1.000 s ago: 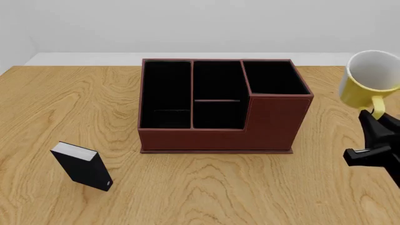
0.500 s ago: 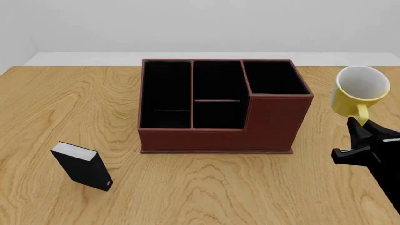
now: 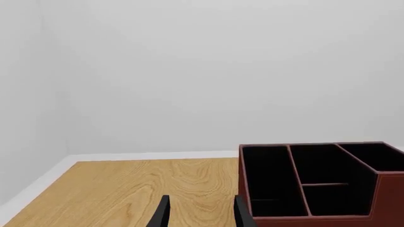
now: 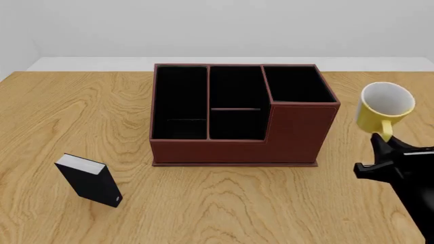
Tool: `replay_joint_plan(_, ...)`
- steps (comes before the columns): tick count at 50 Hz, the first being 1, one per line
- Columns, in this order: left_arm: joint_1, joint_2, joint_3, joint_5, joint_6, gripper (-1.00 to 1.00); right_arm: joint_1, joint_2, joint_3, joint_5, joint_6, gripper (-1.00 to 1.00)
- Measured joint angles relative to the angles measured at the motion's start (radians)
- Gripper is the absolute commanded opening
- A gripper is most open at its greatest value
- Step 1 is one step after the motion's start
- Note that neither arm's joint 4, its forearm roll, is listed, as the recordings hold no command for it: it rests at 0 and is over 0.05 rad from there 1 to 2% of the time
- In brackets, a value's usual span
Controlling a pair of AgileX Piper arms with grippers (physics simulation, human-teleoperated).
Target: Pick up the yellow and white mug and place it to the right of the caddy.
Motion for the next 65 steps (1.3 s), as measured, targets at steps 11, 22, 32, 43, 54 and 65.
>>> replay_joint_plan(11, 0.001, 0.000, -0.004, 0.005, 0.003, 1.00, -0.006, 0.081, 0.024, -0.086, 0.015, -1.00)
replay_joint_plan(22, 0.001, 0.000, -0.001, 0.005, 0.006, 1.00, -0.011, 0.150, 0.039, -0.154, 0.026, -1.00)
replay_joint_plan(32, 0.000, 0.000, -0.002, 0.007, 0.010, 1.00, -0.020, 0.204, 0.047, -0.204, 0.037, -1.00)
replay_joint_plan(43, 0.002, 0.000, -0.006, 0.010, 0.012, 1.00, -0.027, 0.253, 0.044, -0.242, 0.048, -1.00)
replay_joint_plan(54, 0.005, 0.000, -0.008, 0.011, 0.012, 1.00, -0.027, 0.296, 0.044, -0.274, 0.055, -1.00)
replay_joint_plan(65, 0.008, 0.000, -0.008, 0.012, 0.011, 1.00, -0.027, 0.345, 0.055, -0.322, 0.059, -1.00)
